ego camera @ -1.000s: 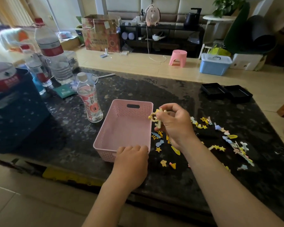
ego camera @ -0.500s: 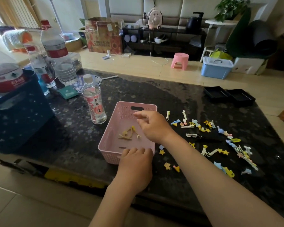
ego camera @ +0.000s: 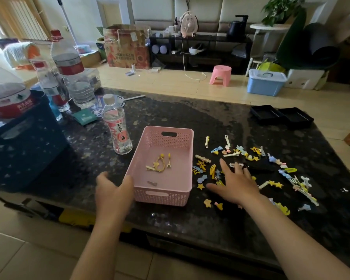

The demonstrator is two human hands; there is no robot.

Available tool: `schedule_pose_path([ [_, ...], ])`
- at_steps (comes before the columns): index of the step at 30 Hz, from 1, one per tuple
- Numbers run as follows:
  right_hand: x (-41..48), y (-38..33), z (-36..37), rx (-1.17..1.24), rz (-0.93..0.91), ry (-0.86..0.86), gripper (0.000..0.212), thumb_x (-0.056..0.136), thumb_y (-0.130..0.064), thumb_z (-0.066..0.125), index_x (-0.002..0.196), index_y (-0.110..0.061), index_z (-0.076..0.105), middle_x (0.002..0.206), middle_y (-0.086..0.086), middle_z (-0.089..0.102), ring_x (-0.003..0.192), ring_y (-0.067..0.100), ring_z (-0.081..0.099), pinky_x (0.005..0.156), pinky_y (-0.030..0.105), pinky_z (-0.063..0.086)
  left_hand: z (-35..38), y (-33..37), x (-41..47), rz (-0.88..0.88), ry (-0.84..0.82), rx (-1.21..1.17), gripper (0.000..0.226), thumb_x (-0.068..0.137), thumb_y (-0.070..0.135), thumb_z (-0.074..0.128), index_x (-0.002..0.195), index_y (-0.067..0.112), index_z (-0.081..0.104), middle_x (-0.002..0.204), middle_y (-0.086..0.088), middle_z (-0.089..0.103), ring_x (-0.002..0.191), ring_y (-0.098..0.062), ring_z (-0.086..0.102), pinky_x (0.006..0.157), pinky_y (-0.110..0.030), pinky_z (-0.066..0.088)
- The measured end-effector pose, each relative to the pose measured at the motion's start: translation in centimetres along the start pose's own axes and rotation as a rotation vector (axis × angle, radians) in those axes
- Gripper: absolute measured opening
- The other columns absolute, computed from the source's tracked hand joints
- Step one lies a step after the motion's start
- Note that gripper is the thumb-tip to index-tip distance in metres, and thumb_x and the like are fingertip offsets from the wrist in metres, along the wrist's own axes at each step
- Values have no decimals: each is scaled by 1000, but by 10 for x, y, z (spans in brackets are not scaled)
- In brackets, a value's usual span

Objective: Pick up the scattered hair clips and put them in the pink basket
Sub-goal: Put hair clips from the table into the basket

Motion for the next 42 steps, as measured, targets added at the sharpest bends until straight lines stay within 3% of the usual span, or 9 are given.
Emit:
schedule_pose_path([
  [4, 2, -5, 1, -69, -7, 15, 86, 87, -70, 48, 156, -41, 7, 165, 7, 15, 148, 38, 19, 112, 53, 30, 13, -11, 1, -133, -154, -40, 59, 89, 27, 54, 142, 16, 30, 125, -8, 50, 104, -22, 51, 78, -37, 43],
  [7, 0, -9, -4, -54, -39, 62, 63, 93, -55, 52, 151, -37, 34, 152, 6, 38, 137, 34, 36, 105, 47, 39, 22, -10, 1, -136, -217, -52, 31, 88, 24, 49, 117, 15, 46, 99, -5, 58, 87, -22, 58, 65, -35, 48],
  [14, 7, -19, -13, 73, -70, 99, 27, 87, -17, 70, 113, -23, 64, 120, 4, 59, 112, 23, 56, 90, 36, 52, 30, -2, -4, -77, -223, 27, 29, 86, 27, 47, 112, 19, 37, 97, -1, 53, 86, -21, 56, 76, -43, 53],
  [19, 12, -10, -18, 206, -8, 88, 24, 83, -14, 75, 104, -23, 69, 113, 0, 63, 104, 19, 59, 84, 33, 54, 33, 1, -8, -22, -252, 82, 31, 87, 26, 48, 115, 18, 37, 98, 0, 53, 86, -18, 55, 77, -42, 53],
  [24, 9, 0, -33, 803, 85, 77, 22, 83, 0, 71, 92, -20, 71, 104, 4, 65, 97, 22, 65, 83, 42, 60, 34, 0, -7, -6, -252, 105, 32, 88, 27, 48, 117, 17, 36, 99, -1, 53, 85, -17, 55, 77, -43, 53],
  [28, -1, -31, -63, 1157, -37, 84, 21, 82, 8, 70, 90, -11, 70, 104, 15, 67, 90, 27, 69, 75, 39, 60, 37, 2, -10, 4, -250, 130, 31, 89, 28, 48, 114, 16, 33, 105, -7, 53, 85, -20, 56, 77, -44, 54],
  [32, -11, -81, -78, 1084, -200, 166, 22, 81, 4, 74, 96, -12, 71, 99, 12, 68, 84, 22, 71, 67, 32, 61, 37, 4, -12, 3, -246, 147, 36, 89, 27, 48, 119, 14, 32, 113, -12, 52, 94, -26, 56, 82, -44, 53],
  [38, -15, -125, -49, 815, -451, -64, 42, 88, -14, 73, 129, -19, 65, 114, -2, 70, 107, 13, 66, 92, 35, 56, 36, 3, -11, 20, -243, 153, 36, 90, 26, 46, 122, 14, 33, 115, -11, 52, 91, -23, 55, 69, -37, 48],
  [42, -3, -101, -60, 1014, -371, 131, 30, 93, 2, 54, 107, -19, 69, 104, 1, 71, 97, 17, 68, 67, 26, 58, 31, 4, -5, 60, -223, 143, 28, 91, 25, 46, 114, 14, 35, 107, -7, 54, 85, -19, 53, 69, -37, 46],
])
Point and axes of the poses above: each hand's wrist, its own x-axis towards the middle knuckle, its own z-axis out of the palm, y = z × x, the point moved 4 cm from there along x, towards the middle knuckle
